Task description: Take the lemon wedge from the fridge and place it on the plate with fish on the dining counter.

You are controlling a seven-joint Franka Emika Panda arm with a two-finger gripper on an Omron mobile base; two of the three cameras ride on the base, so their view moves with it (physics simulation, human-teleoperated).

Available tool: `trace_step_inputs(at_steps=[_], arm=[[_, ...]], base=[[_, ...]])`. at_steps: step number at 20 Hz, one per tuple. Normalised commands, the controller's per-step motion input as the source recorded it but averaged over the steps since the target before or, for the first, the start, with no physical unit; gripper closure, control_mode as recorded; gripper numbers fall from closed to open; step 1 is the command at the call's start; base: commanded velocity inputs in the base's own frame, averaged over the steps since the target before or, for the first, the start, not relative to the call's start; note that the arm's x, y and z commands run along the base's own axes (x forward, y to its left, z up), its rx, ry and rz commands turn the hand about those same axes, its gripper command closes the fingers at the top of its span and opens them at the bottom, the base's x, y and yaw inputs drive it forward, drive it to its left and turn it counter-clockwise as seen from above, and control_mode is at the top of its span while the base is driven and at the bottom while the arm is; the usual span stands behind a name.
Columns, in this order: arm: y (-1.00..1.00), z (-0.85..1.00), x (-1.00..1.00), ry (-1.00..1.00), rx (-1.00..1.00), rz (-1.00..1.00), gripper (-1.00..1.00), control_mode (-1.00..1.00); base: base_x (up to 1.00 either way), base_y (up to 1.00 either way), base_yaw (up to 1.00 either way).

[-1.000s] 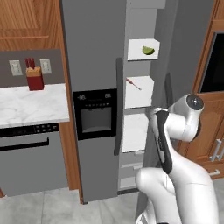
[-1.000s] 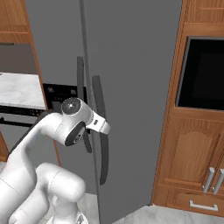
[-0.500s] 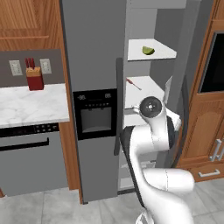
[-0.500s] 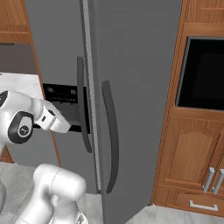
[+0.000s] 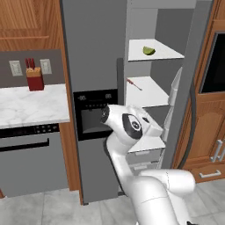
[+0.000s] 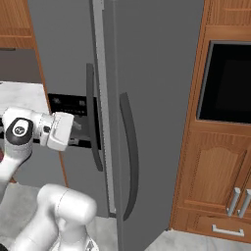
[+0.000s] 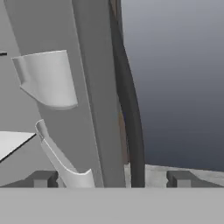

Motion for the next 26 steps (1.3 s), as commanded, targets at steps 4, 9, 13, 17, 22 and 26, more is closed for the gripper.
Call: trace_step_inputs(at_steps=[4,9,13,17,22,26], arm=[[-0.48,0.04,0.21,0.02,0.01,-0.22,-1.0,-1.0],[-0.02,0.0,0.09,0.0,0.0,0.0,-1.0,-1.0],[-0.22,0.0,0.52,0.0,0.0,0.0,-1.0,-1.0],[-0.44,0.0,0.53,0.0,0.0,-0.03,-1.0,-1.0],[-0.32,0.0,0.58,0.0,0.0,-0.08,-1.0,-1.0],[-0.42,0.0,0.28,0.0,0.0,-0.11,-1.0,-1.0]], base=[[0.0,0.0,0.0],[0.0,0.0,0.0],[0.0,0.0,0.0],[0.0,0.0,0.0],[0.0,0.0,0.0],[0.0,0.0,0.0]])
